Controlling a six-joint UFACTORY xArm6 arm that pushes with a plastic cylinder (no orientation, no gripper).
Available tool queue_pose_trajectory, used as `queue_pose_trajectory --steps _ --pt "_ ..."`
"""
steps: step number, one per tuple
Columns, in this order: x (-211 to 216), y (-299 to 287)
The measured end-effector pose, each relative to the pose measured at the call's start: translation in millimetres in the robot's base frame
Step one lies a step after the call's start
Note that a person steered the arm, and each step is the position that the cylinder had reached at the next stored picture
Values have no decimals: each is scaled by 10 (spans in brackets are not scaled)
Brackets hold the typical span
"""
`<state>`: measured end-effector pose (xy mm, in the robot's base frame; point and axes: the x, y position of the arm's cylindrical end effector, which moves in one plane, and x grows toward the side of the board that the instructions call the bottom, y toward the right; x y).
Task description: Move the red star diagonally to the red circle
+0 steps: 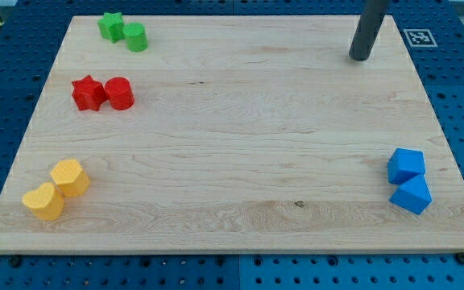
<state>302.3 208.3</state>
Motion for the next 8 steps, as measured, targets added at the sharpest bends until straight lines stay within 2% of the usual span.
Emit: queue_pose_trajectory --steps 1,2,4,8 --pt "9 -63" --pt "347 -679" --pt "1524 -1825" --pt "1575 -1921"
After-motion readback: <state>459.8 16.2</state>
